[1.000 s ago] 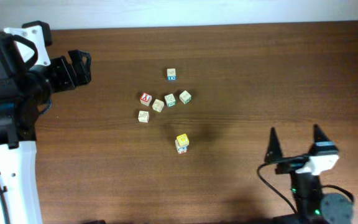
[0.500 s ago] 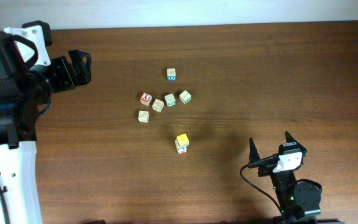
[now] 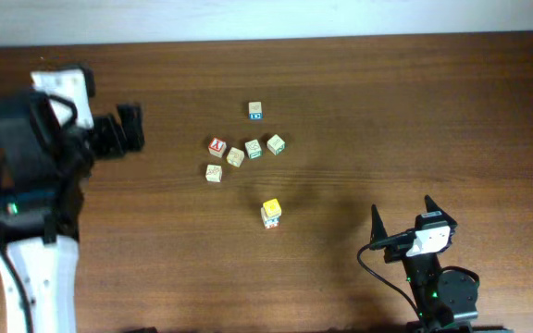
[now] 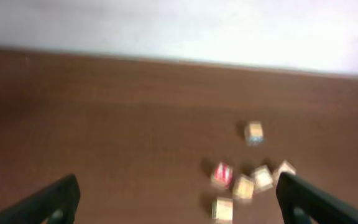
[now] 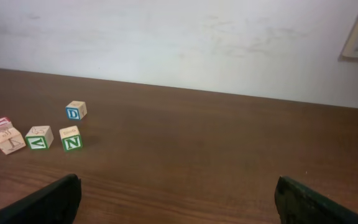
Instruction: Rotate 3 blocks
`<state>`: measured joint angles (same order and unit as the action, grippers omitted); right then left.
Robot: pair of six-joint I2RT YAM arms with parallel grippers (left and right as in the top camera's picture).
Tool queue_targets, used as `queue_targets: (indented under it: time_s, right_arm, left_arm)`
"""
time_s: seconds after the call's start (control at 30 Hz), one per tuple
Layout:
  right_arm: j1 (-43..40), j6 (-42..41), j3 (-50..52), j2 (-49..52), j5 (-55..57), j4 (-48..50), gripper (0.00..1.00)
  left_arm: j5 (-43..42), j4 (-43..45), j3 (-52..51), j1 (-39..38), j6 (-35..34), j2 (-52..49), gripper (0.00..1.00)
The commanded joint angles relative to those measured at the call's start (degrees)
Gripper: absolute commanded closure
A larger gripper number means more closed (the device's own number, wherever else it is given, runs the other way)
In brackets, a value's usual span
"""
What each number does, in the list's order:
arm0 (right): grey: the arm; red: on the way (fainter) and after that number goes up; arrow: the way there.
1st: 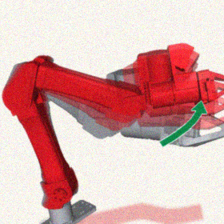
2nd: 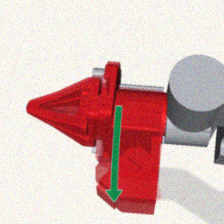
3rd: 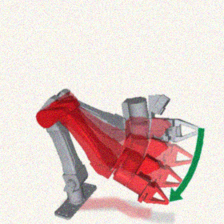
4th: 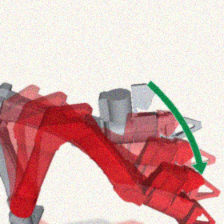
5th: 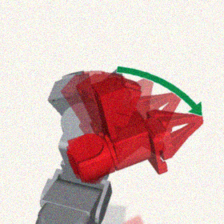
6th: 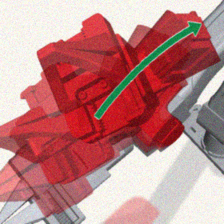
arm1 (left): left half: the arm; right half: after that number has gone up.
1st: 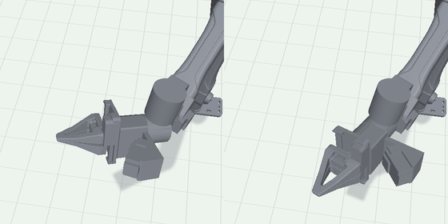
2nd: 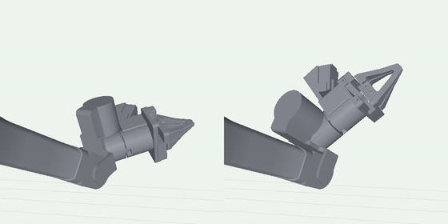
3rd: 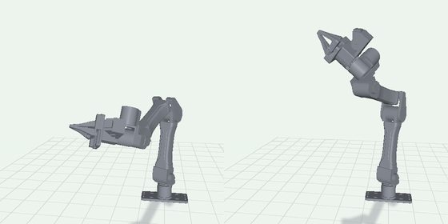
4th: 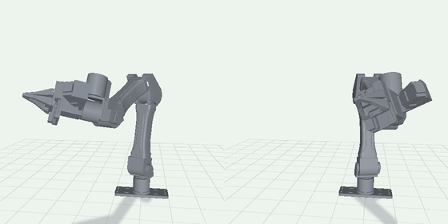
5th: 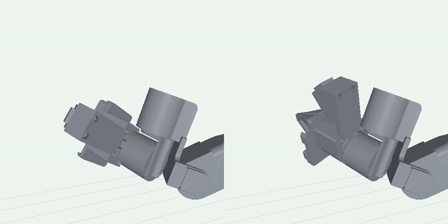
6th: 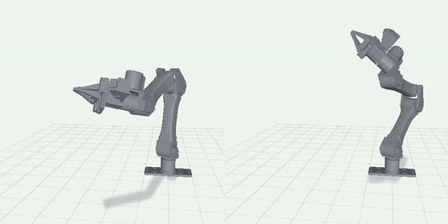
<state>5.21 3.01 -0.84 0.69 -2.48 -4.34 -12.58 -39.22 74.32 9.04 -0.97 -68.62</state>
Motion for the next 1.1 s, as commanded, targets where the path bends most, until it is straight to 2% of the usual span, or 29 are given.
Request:
queue_targets:
  time_s: [0.0,0.1,0.2,0.3,0.37,0.47,1.07]
  right_arm:
    - [-0.4,0.0,0.5,-0.5,0.5,-0.1,0.01]
    - [-0.4,0.0,0.5,-0.5,0.6,-0.1,0.01]
    - [-0.4,0.0,0.5,-0.5,0.5,-0.1,0.01]
    - [-0.4,0.0,0.5,-0.5,0.6,-0.1,0.01]
    - [-0.4,0.0,0.5,-0.5,0.5,-0.1,0.01]
    - [-0.4,0.0,0.5,-0.5,0.5,-0.1,0.01]
    - [-0.4,0.0,0.5,-0.5,0.5,-0.1,0.01]
  left_arm:
    - [0.7,15.6,-21.2,0.1,5.9,15.3,0.01]
    - [4.0,29.9,-42.8,0.1,8.6,32.0,0.01]
    - [4.0,37.8,-58.1,0.1,12.8,47.6,0.01]
    - [4.1,40.1,-67.7,-2.1,19.0,58.4,0.01]
    - [4.1,40.0,-72.4,-2.6,20.0,63.3,0.01]
    - [6.5,35.0,-73.9,-3.3,19.8,67.9,0.01]
    - [6.4,35.2,-73.8,-3.4,19.9,68.3,0.01]
